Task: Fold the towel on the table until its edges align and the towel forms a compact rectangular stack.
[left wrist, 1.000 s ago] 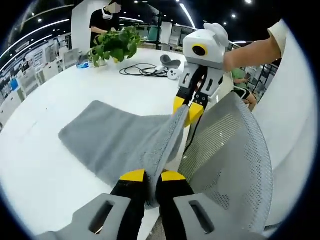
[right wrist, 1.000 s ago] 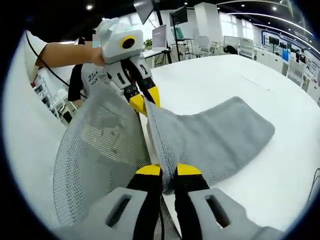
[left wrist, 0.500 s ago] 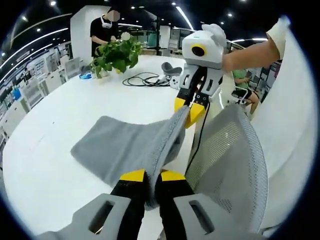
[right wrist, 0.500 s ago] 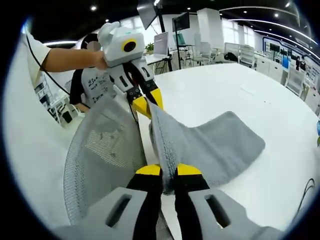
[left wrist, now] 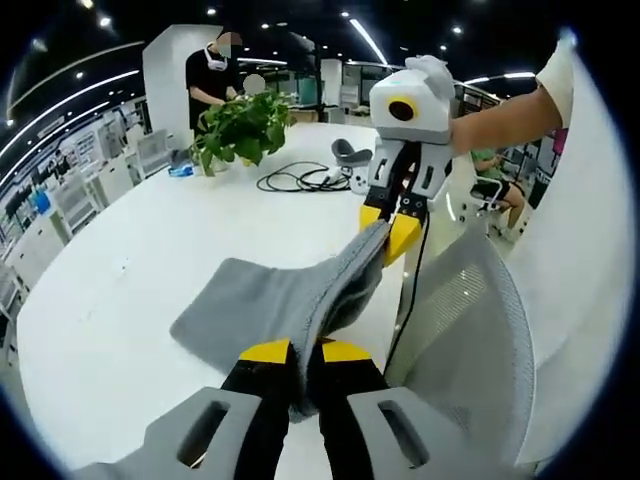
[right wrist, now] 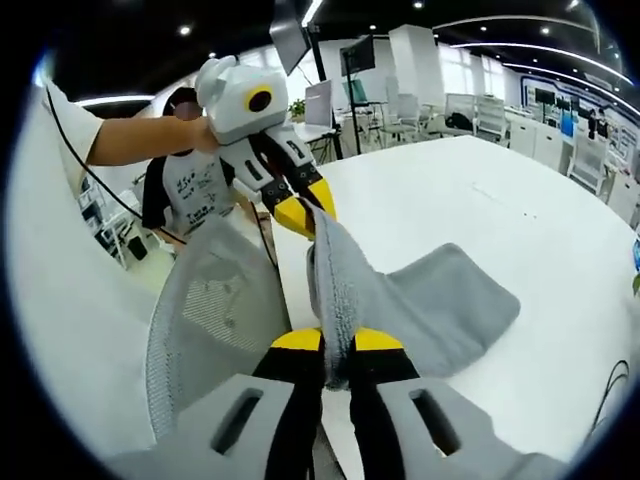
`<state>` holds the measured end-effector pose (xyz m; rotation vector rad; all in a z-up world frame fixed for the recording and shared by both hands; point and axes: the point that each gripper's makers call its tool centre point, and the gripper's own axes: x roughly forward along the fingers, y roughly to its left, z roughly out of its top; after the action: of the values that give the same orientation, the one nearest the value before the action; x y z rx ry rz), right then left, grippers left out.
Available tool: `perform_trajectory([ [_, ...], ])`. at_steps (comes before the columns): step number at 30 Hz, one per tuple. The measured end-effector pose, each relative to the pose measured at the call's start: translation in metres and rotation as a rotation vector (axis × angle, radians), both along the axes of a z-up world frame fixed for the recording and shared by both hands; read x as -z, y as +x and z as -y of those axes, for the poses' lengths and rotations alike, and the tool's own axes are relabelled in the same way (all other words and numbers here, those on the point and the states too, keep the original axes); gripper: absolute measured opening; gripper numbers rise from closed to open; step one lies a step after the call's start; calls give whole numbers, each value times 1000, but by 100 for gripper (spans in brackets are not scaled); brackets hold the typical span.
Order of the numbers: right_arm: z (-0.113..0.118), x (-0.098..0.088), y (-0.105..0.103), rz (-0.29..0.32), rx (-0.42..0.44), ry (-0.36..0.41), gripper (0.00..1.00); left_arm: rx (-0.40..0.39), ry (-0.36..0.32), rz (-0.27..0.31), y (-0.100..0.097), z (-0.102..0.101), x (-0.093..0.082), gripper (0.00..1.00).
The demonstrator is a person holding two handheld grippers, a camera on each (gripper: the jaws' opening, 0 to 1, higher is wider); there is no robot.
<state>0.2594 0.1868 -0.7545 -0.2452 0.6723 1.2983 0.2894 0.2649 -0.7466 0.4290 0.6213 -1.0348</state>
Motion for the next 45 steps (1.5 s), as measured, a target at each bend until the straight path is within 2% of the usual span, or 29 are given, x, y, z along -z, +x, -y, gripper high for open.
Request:
perform_trajectory([
  [5,-1,0,17,-29,41,8,6,-19,13,13,14,-3,1,9],
  [11,2,-1,42,-15,109,-2,7,-39,14,30,33,-3,1,9],
  [17,3,-1,66,66,152,-32,7,-74,12,53,54,-2,2,9],
  [27,3,2,85,162,150,-78,8,-91,39,73,76,-3,9,9],
  [30,4,5,91,163,156,-82,8,-90,43,76,81,-2,10,9],
  [33,6,9,100,208,150,-104,8,-93,49,77,87,-1,14,9],
  [37,5,10,105,216,157,-110,9,-96,58,82,97,-1,20,9],
  [45,11,27,135,221,170,-131,9,-110,65,77,114,-1,28,9],
])
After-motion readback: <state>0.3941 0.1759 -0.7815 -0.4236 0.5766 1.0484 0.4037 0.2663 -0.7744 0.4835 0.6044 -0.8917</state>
